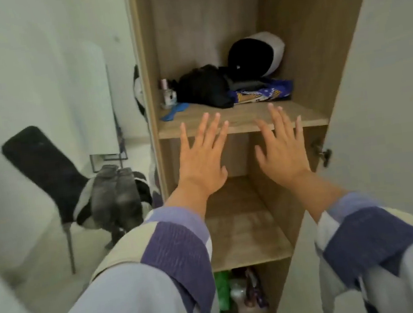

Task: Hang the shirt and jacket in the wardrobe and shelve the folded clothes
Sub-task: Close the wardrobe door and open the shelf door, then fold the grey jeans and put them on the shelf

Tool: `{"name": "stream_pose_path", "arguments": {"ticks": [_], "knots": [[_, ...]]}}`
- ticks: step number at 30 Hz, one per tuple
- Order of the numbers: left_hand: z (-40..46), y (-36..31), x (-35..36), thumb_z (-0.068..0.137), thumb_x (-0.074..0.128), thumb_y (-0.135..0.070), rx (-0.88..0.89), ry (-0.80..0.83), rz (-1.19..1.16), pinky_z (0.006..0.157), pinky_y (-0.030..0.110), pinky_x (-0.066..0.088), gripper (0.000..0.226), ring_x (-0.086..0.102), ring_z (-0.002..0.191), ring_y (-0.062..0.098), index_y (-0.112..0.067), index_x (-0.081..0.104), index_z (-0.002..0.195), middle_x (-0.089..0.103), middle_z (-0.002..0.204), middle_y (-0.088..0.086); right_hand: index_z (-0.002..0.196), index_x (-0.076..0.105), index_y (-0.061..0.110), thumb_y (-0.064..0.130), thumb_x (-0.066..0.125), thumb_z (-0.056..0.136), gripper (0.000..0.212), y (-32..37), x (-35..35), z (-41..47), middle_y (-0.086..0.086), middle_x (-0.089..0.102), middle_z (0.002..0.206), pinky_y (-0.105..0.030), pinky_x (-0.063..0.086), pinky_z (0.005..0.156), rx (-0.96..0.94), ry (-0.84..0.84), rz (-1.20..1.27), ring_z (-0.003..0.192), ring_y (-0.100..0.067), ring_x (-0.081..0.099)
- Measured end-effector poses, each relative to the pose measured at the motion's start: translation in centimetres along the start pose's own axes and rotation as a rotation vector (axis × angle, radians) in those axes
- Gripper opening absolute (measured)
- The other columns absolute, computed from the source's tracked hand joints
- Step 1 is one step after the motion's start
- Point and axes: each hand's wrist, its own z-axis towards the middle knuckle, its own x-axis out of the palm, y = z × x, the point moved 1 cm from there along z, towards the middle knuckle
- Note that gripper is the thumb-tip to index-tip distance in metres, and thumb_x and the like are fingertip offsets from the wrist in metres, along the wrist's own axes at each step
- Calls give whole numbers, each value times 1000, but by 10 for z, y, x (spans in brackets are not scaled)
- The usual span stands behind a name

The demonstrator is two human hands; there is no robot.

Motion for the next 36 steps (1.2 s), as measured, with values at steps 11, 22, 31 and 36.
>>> {"name": "stream_pose_path", "arguments": {"ticks": [11,22,31,36], "knots": [[-239,148,-93,86,46,-51,-486,203,324,110,60,-12,90,-18,145,27,-21,-9,151,-16,159,6,147,24,22,27,51,91,62,236,-55,-54,-10,12,158,-50,6,119,-491,59,439,147,-26,7],[-553,155,-227,87,44,-48,-1017,505,554,111,62,-6,87,-18,145,26,-21,-9,151,-16,159,5,147,26,17,24,50,92,60,436,-173,-245,-11,19,157,-47,9,118,-1007,175,807,145,-28,16],[-721,109,-311,85,51,-50,-1336,562,651,114,60,-6,90,-15,146,27,-23,-4,151,-10,160,6,147,27,17,25,50,93,59,515,-251,-385,-14,21,156,-47,17,118,-1278,261,940,144,-30,19],[-778,96,-311,85,51,-51,-1466,578,610,112,58,-8,90,-16,146,27,-23,-5,151,-13,159,5,147,27,18,25,50,94,58,546,-256,-440,-12,25,155,-46,20,118,-1349,343,958,143,-28,22]]}}
